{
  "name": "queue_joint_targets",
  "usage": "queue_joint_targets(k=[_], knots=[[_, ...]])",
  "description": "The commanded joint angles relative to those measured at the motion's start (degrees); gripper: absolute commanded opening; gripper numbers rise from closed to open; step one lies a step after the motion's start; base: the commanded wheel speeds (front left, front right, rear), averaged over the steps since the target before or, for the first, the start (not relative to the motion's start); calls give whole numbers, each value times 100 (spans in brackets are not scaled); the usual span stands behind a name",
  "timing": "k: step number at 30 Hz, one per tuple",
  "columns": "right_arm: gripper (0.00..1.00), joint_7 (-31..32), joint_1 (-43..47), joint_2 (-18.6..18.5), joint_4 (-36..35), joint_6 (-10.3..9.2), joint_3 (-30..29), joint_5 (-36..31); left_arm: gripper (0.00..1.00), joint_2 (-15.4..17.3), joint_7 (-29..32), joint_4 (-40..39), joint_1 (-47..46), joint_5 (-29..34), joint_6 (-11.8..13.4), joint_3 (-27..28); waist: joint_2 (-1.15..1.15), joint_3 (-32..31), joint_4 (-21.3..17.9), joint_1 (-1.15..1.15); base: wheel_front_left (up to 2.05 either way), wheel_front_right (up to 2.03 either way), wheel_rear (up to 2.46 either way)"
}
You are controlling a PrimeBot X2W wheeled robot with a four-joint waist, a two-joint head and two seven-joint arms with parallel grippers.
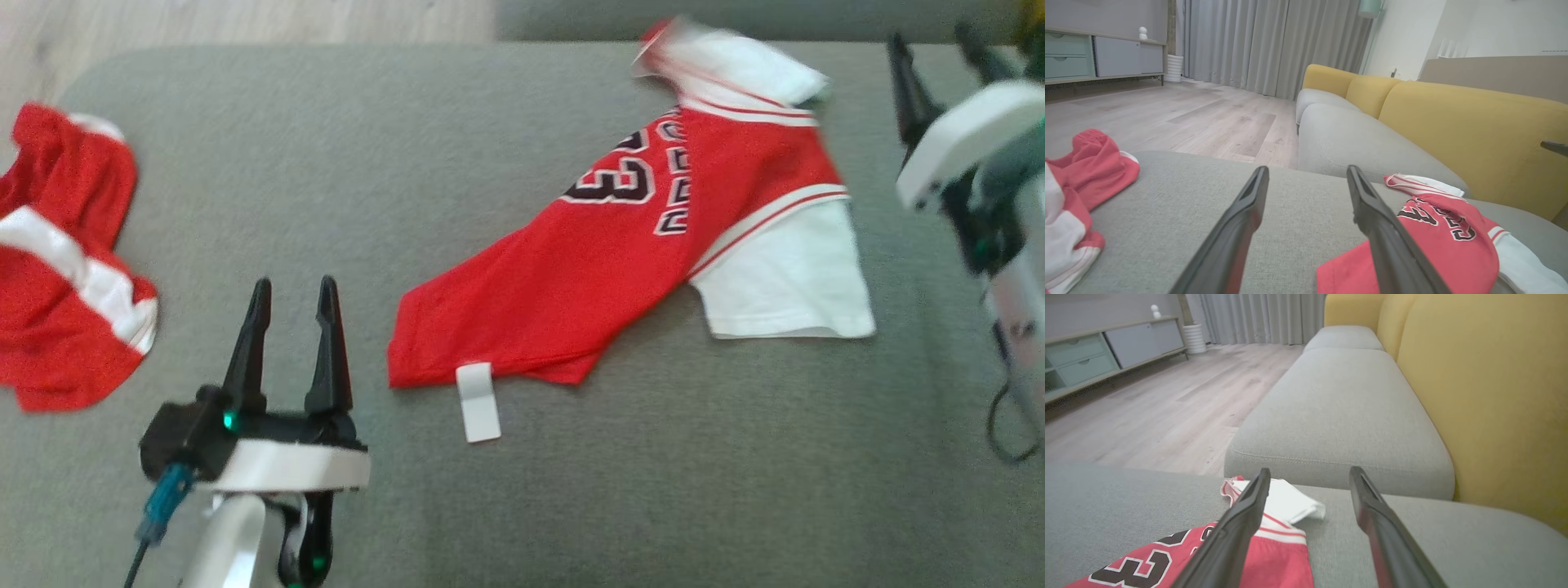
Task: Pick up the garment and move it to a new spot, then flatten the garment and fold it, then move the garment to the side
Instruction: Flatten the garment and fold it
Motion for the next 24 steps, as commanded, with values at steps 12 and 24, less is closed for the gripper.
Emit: queue_joint_targets(k=[12, 24], knots=[[100, -925, 2658, 735, -1899, 43, -925, -689, 100, 103, -45, -224, 628, 104, 77, 650, 0, -791, -874, 0, 0, 0, 0], [100, -133, 4506, 1431, -4019, 43, -1704, -1491, 100, 130, 2, -145, 1019, 132, 304, 756, 0, -1089, -1172, 0, 0, 0, 0]])
